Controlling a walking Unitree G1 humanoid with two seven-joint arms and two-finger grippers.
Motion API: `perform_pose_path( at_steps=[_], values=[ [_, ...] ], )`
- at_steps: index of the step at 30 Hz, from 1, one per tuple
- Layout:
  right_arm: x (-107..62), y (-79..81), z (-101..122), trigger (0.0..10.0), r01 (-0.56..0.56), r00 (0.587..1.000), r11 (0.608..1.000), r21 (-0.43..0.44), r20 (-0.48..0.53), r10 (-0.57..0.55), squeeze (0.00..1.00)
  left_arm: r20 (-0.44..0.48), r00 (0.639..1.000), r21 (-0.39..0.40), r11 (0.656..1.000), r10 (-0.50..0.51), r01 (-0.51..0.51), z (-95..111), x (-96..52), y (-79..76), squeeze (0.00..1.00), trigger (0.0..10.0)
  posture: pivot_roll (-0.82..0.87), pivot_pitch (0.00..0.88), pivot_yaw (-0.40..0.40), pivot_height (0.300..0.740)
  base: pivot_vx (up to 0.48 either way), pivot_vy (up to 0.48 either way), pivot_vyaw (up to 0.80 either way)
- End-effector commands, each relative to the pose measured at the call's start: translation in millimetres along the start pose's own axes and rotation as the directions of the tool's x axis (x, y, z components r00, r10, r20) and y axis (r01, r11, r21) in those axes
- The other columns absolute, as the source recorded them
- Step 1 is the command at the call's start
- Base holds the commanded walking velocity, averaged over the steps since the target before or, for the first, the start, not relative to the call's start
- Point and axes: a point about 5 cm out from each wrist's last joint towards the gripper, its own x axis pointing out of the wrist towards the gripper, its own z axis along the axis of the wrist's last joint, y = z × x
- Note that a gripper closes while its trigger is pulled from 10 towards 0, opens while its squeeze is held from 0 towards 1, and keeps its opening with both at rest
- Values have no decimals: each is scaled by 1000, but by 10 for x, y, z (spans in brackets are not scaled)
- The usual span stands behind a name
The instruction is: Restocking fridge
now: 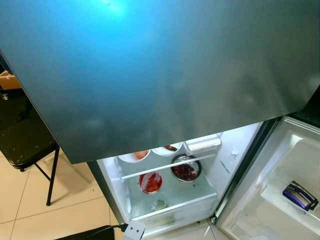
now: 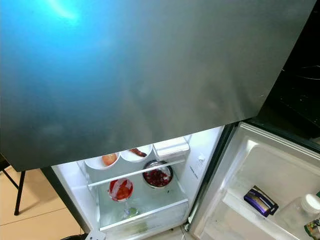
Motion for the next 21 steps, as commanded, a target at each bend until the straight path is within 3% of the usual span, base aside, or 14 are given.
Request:
perform_pose_path(
  at_steps=[1,21],
  values=[
    [-3,2,-40,10000,-1,1000,1000,-9,-16,1,0,-10,1000,-7,1000,-8,8,-20,6,-36,0,10000,-8,0,-51,740,0,0,0],
    [-5,-8,-51,10000,1,1000,1000,-11,-18,-1,0,-13,1000,-6,1000,-15,15,-31,9,-62,0,10000,-17,0,-49,740,0,0,0]
  ],
)
